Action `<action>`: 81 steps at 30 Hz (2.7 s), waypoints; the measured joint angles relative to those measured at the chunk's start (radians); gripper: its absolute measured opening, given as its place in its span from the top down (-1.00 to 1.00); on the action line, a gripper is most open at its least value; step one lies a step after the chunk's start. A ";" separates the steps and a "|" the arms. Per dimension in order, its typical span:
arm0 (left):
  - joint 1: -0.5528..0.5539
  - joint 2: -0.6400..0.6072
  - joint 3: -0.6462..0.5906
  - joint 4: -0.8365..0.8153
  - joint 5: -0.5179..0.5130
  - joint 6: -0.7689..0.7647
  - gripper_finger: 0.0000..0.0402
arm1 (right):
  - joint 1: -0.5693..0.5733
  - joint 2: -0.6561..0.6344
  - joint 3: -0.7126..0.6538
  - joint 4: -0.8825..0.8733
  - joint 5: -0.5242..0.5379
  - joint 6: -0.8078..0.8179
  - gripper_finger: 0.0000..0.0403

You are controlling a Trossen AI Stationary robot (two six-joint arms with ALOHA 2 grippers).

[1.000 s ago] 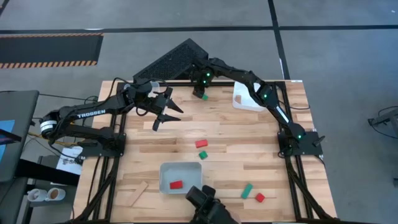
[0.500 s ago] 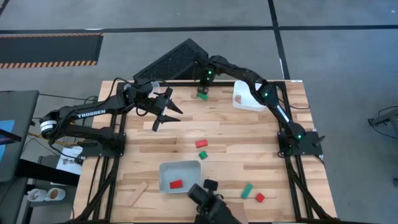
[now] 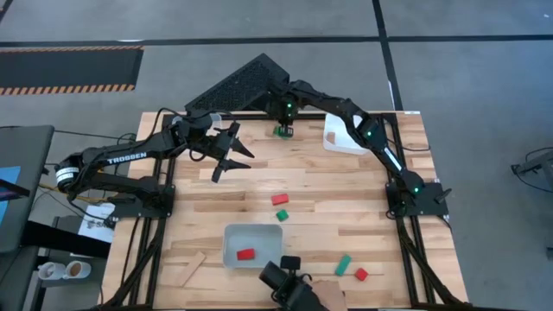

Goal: Sort & place blocks by color
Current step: Put the top green block into the transparent bin, then adjust the gray bin on the table

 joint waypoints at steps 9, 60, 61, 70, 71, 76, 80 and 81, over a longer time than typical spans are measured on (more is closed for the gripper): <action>0.000 0.000 0.000 -0.010 0.000 -0.008 0.25 | -0.020 -0.024 0.000 -0.057 -0.018 -0.018 0.99; -0.645 0.194 -0.110 -0.063 -0.394 -0.119 0.56 | 0.143 -0.849 -1.086 0.835 -0.174 0.322 0.99; -0.663 0.194 -0.111 -0.077 -0.398 -0.126 0.59 | 0.150 -0.894 -1.127 0.861 -0.151 0.336 0.99; -0.745 0.268 -0.108 -0.159 -0.451 -0.172 0.97 | 0.212 -1.097 -1.236 0.906 -0.047 0.391 0.98; -0.747 0.281 -0.107 -0.164 -0.453 -0.186 0.97 | 0.219 -1.102 -1.235 0.912 -0.044 0.393 0.98; -0.748 0.282 -0.105 -0.240 -0.455 -0.206 0.99 | 0.231 -1.103 -1.236 0.915 -0.046 0.414 0.97; -0.746 0.255 -0.105 -0.322 -0.482 -0.209 1.00 | 0.227 -1.056 -1.236 0.915 -0.046 0.417 0.97; -0.746 0.247 -0.100 -0.348 -0.488 -0.212 1.00 | 0.223 -1.041 -1.236 0.917 -0.046 0.417 0.97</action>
